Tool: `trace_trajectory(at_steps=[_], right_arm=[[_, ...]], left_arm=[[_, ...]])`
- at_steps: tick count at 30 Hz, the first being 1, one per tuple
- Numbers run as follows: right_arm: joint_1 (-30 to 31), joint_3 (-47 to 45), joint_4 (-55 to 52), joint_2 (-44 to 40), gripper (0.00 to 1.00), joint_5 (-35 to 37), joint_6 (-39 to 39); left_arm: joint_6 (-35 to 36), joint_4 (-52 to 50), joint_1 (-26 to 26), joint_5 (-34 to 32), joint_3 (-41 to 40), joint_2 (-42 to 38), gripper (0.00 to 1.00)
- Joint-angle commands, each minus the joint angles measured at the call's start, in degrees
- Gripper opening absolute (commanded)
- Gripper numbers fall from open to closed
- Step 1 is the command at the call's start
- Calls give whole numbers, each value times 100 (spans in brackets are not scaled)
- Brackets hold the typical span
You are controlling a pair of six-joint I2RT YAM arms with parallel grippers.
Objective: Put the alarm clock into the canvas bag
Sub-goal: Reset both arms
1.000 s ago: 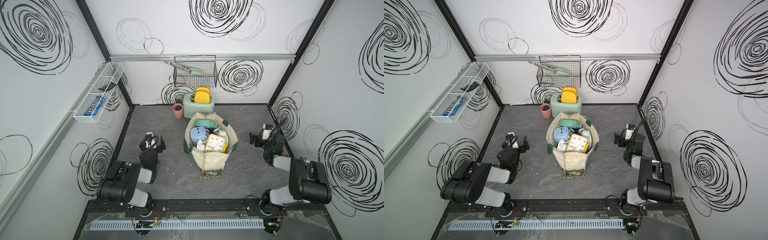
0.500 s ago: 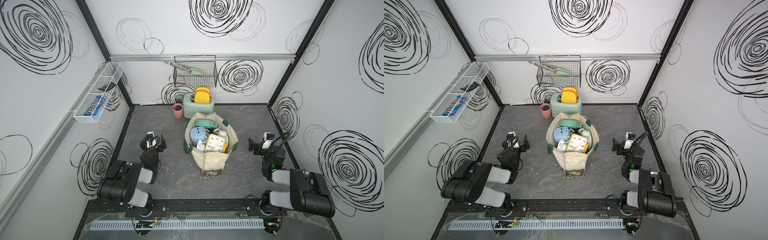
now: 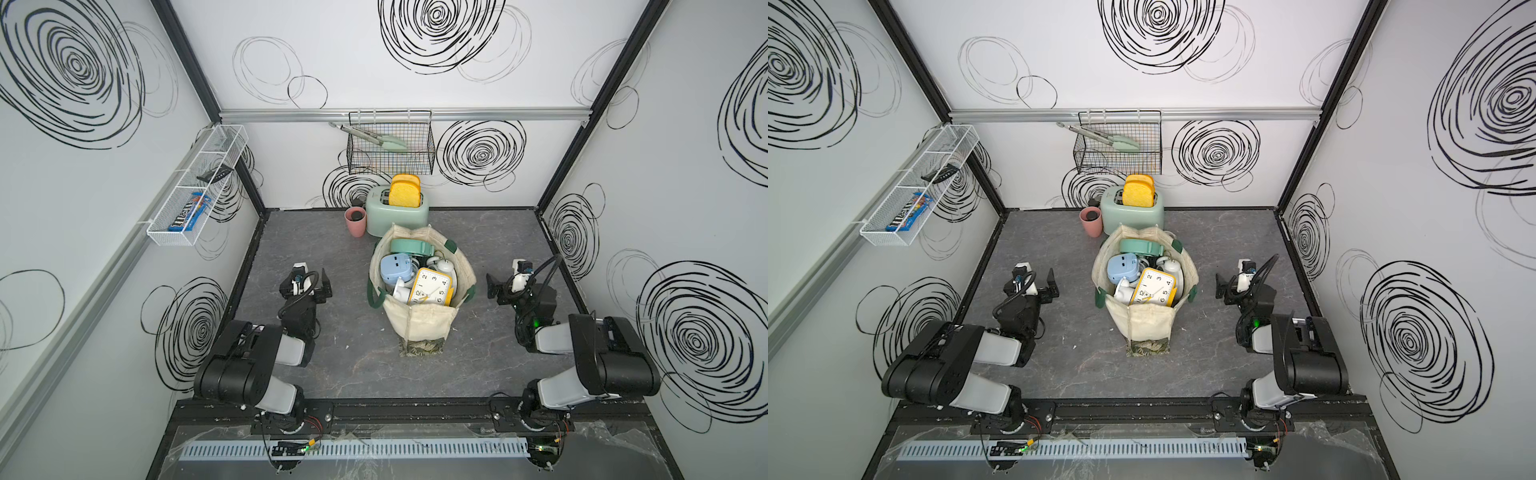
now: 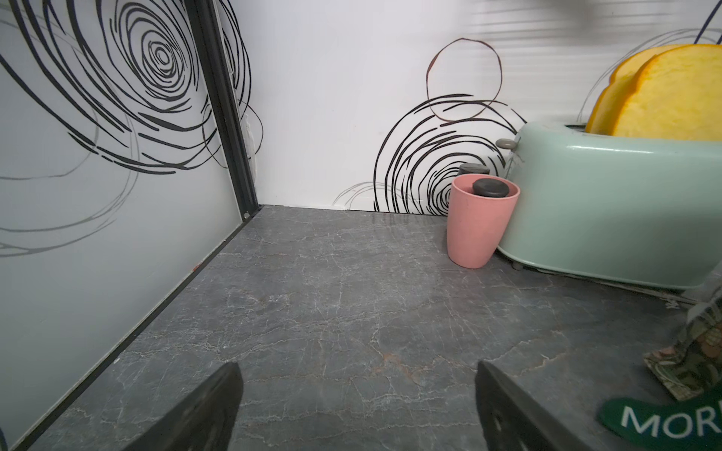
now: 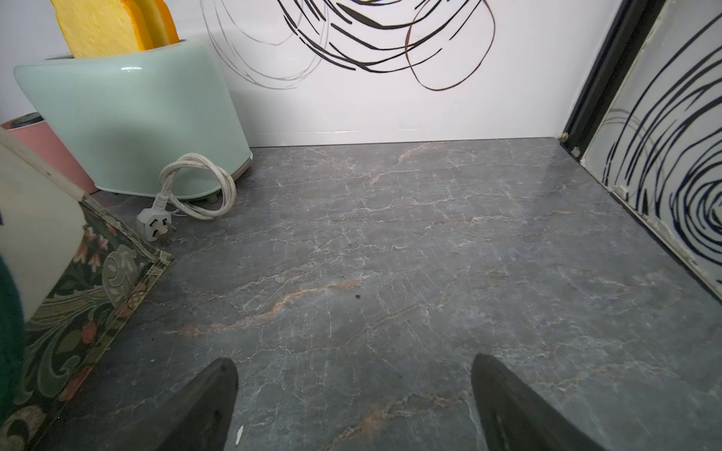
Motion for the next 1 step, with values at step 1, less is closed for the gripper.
trace_trajectory(at_steps=[1], right_arm=[[56, 83, 30, -106, 97, 113, -108]], left_arm=[[99, 488, -71, 6, -29, 18, 96]])
